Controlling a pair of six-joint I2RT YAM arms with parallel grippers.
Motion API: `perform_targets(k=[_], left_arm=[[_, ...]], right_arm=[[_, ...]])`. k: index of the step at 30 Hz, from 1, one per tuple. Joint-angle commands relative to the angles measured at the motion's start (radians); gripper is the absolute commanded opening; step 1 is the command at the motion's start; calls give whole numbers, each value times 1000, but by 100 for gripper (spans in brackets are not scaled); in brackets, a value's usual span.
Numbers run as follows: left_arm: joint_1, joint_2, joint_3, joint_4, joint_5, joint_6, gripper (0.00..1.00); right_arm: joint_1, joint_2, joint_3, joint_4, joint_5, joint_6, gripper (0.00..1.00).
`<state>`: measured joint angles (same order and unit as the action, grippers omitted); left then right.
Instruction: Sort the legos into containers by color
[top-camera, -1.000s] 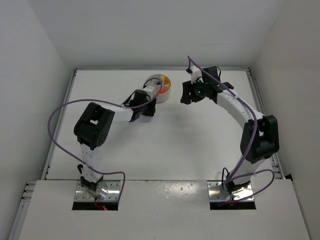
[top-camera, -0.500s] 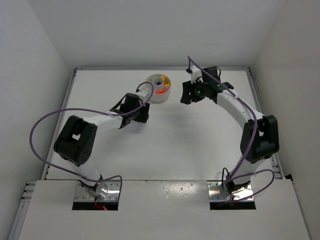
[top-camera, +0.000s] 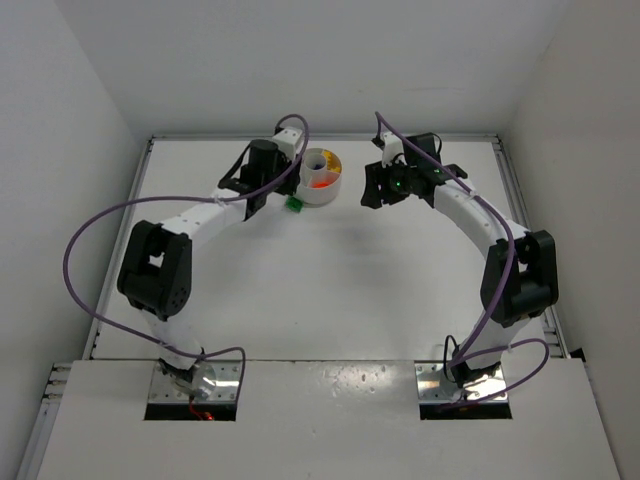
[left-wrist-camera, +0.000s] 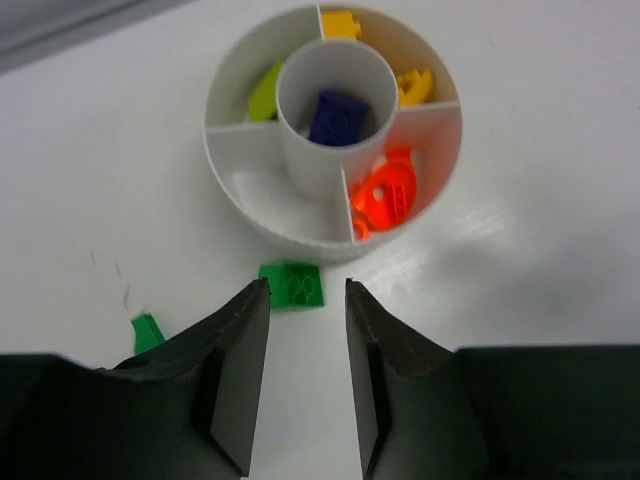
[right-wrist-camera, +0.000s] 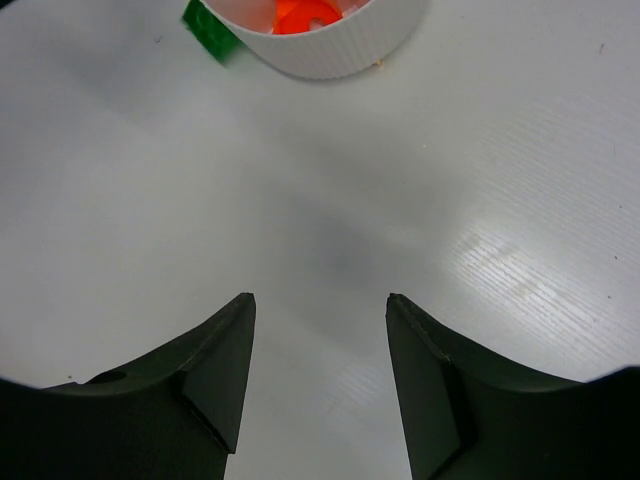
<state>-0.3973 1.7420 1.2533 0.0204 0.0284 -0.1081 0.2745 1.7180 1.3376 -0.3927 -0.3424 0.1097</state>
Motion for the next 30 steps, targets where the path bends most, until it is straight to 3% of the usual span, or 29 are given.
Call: perform_targets(k=[1,7,8,9,15,24,30], left_arm=[[23,59,109,-16,-10,50,41],[34,132,210,-28,-28,90,41],[34,133,210,-28,-28,90,45],[43,133,219,-40,-19,90,56],[109,133,161,-40,-44,59,72],[215,325,380,-224,-54,113,69],[233,415,454,-286,13,249,68]], right_arm=[[-4,-46,15,35,-10,2,56],[-4,-46,15,35,-10,2,56],[-4,-37,15,35,-10,2,56],[-4,-37,15,35,-10,2,56],[-4,-37,6,35,-20,-7,56],[-4,-37,6,35,-20,-7,56],[-4,-37,6,35,-20,-7,56]])
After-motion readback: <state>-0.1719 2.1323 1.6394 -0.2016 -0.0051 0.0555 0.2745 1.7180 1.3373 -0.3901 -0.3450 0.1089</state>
